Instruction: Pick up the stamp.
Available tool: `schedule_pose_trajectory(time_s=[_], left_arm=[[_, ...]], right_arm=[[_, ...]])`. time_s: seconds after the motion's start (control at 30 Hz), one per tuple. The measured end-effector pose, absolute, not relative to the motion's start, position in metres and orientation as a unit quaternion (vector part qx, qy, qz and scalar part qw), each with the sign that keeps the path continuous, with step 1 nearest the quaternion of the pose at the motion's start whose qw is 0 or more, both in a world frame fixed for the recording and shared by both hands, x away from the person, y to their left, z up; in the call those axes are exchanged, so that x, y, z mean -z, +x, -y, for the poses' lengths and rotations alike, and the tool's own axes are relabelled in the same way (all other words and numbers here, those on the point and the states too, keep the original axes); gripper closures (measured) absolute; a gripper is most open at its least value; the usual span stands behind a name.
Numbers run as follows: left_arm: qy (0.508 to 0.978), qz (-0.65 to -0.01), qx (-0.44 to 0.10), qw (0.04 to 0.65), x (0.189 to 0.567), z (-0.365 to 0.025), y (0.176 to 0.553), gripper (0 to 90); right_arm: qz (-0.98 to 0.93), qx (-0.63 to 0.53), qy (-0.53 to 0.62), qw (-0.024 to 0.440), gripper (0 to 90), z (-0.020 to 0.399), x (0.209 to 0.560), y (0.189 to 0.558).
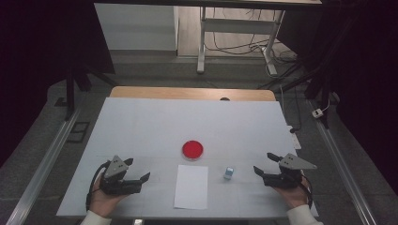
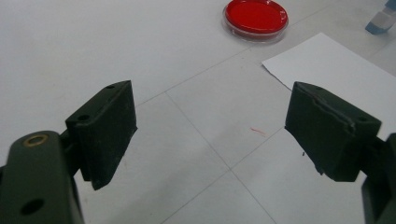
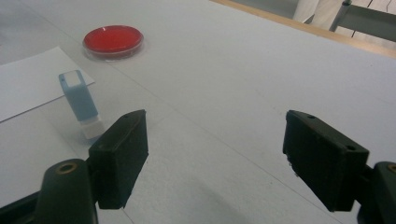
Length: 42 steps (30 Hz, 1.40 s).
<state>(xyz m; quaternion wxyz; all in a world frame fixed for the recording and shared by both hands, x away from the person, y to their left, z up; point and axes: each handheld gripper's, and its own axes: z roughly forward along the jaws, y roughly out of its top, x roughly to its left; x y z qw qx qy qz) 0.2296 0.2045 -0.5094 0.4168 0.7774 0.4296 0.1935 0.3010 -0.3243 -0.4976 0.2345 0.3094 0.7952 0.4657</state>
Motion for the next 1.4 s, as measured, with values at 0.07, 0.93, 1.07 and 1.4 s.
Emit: schedule_pose_trajectory(time_s=[0.07,0.93,1.07,1.4], left_arm=[[0.778,-0.43,-0.196,0.414,0.509,-0.205,0.229,16.4],[0.77,-0.439,-0.208,0.415,0.507,-0.21,0.228,16.8],[0.769,-0.44,-0.211,0.414,0.507,-0.21,0.228,16.9],[0.769,-0.439,-0.21,0.414,0.507,-0.21,0.228,16.8]], right_arm=[[-0.797,-0.464,0.308,0.234,23.5,0.323,0.498,0.301],[-0.801,-0.459,0.297,0.242,28.8,0.319,0.495,0.299],[-0.804,-0.461,0.292,0.236,28.7,0.315,0.49,0.298],[-0.811,-0.463,0.284,0.219,28.9,0.304,0.481,0.298]])
